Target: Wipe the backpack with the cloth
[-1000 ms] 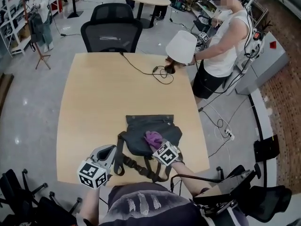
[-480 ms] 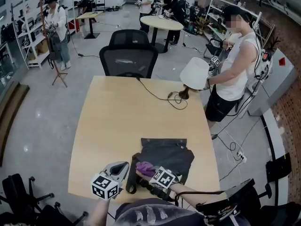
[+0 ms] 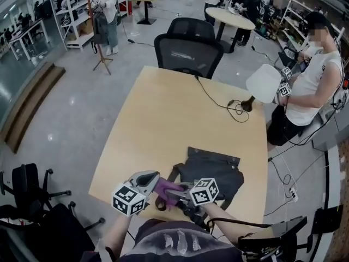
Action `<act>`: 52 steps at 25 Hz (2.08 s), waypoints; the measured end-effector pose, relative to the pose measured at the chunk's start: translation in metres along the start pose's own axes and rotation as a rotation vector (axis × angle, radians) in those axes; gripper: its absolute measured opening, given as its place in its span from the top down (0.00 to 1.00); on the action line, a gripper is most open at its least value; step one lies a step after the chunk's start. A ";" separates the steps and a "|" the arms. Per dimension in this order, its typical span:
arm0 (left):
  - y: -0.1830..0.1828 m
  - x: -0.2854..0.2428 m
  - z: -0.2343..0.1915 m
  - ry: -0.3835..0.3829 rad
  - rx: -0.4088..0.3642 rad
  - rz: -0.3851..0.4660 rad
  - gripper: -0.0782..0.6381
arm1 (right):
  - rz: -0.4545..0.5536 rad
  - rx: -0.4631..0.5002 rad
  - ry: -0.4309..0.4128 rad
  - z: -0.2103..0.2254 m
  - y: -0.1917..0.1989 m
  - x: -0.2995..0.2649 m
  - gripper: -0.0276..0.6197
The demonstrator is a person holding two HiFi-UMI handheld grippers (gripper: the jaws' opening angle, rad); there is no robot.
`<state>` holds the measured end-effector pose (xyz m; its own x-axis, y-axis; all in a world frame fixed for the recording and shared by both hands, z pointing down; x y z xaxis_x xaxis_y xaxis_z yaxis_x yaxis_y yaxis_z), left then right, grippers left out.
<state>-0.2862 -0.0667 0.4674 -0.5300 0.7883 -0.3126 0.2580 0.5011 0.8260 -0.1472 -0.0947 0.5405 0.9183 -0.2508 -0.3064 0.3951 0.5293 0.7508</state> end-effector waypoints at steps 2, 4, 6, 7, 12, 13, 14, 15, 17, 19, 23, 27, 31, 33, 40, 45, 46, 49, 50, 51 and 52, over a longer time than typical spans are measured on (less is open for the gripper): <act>0.009 0.016 0.004 -0.025 0.017 -0.017 0.88 | 0.077 -0.071 0.011 0.003 -0.006 0.005 0.91; 0.013 0.024 0.008 -0.034 0.018 -0.021 0.88 | 0.056 -0.032 0.117 0.025 -0.006 0.008 0.91; 0.005 0.020 0.005 -0.038 -0.003 -0.004 0.88 | -0.033 0.067 0.258 0.062 -0.011 0.009 0.91; 0.001 0.016 0.004 -0.040 -0.008 0.001 0.88 | -0.093 0.109 0.333 0.079 -0.013 0.010 0.91; 0.007 0.004 0.006 -0.032 0.016 -0.027 0.88 | -0.289 0.228 0.526 0.102 -0.009 0.021 0.91; 0.009 0.002 0.006 -0.028 0.020 -0.034 0.88 | -0.313 0.253 0.544 0.104 -0.008 0.022 0.91; 0.011 0.001 0.006 -0.024 0.022 -0.039 0.88 | -0.332 0.275 0.561 0.105 -0.006 0.023 0.91; 0.012 0.000 0.006 -0.020 0.023 -0.042 0.88 | -0.347 0.287 0.576 0.107 -0.005 0.025 0.91; 0.012 -0.003 0.007 -0.011 0.023 -0.043 0.88 | -0.381 0.308 0.609 0.111 -0.003 0.033 0.91; 0.011 -0.006 0.007 -0.002 0.022 -0.043 0.88 | -0.427 0.338 0.639 0.115 -0.002 0.043 0.91; 0.011 -0.013 0.010 0.019 0.018 -0.057 0.88 | -0.482 0.359 0.663 0.120 0.005 0.059 0.91; 0.010 -0.020 0.015 0.042 0.007 -0.066 0.88 | -0.502 0.394 0.679 0.121 0.006 0.069 0.91; 0.009 -0.026 0.021 0.053 -0.001 -0.069 0.88 | -0.490 0.372 0.703 0.124 0.009 0.084 0.91; 0.010 -0.029 0.024 0.058 -0.006 -0.073 0.88 | -0.480 0.359 0.712 0.126 0.011 0.093 0.91; 0.009 -0.036 0.034 0.077 -0.016 -0.084 0.88 | -0.480 0.308 0.777 0.133 0.017 0.131 0.91; 0.009 -0.041 0.043 0.093 -0.025 -0.090 0.88 | -0.521 0.283 0.825 0.142 0.031 0.168 0.91; 0.009 -0.042 0.045 0.097 -0.027 -0.092 0.88 | -0.525 0.275 0.828 0.144 0.034 0.175 0.91; 0.010 -0.046 0.049 0.104 -0.030 -0.099 0.88 | -0.542 0.271 0.828 0.147 0.037 0.189 0.91; 0.010 -0.048 0.050 0.105 -0.031 -0.100 0.88 | -0.547 0.268 0.824 0.148 0.038 0.193 0.91; 0.010 -0.049 0.052 0.106 -0.032 -0.102 0.88 | -0.550 0.263 0.820 0.150 0.038 0.196 0.91; 0.010 -0.050 0.054 0.107 -0.034 -0.102 0.88 | -0.554 0.258 0.818 0.151 0.038 0.200 0.91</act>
<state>-0.2141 -0.0819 0.4657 -0.6359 0.6901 -0.3456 0.1719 0.5632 0.8082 0.0476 -0.2475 0.5963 0.3829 0.2747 -0.8820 0.8407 0.2921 0.4560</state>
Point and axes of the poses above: the fingertips, and each gripper's own axes: x backward along the fingers, z to its right, y out of its underside, the point moved 7 cm from there along x, backward along the fingers, and after that the axes turned 12 degrees about x, right-handed, at the moved point
